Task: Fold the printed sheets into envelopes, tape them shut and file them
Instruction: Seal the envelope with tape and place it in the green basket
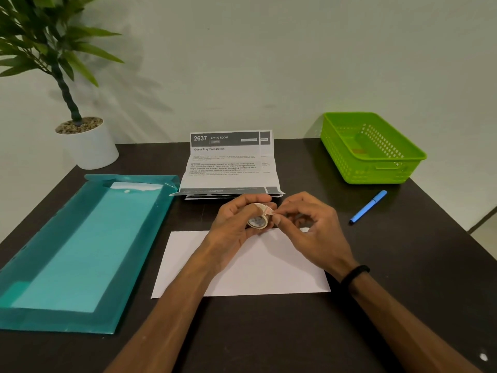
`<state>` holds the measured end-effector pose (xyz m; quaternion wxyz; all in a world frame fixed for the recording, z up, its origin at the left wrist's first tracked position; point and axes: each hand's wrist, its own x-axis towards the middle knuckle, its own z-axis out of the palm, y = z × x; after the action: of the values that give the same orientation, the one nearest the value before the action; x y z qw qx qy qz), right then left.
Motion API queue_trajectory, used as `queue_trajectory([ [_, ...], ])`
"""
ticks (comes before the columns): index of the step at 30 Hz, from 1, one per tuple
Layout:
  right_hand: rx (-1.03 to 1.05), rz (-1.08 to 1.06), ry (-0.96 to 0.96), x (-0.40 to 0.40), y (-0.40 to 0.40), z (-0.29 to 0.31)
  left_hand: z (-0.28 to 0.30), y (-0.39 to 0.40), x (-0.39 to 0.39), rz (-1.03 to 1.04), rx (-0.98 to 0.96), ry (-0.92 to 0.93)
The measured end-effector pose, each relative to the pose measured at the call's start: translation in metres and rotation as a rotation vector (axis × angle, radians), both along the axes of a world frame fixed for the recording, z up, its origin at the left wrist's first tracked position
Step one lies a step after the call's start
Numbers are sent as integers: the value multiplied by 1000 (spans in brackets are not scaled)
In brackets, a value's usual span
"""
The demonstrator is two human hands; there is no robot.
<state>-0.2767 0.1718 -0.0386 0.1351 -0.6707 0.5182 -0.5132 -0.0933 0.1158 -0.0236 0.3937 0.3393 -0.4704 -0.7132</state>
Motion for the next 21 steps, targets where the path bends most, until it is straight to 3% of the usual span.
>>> queue_trajectory([
  [13, 107, 25, -196, -3, -2, -1, 1, 1, 1, -40, -21, 22],
  [21, 139, -129, -380, -10, -3, 4, 1, 1, 2, -25, -30, 45],
])
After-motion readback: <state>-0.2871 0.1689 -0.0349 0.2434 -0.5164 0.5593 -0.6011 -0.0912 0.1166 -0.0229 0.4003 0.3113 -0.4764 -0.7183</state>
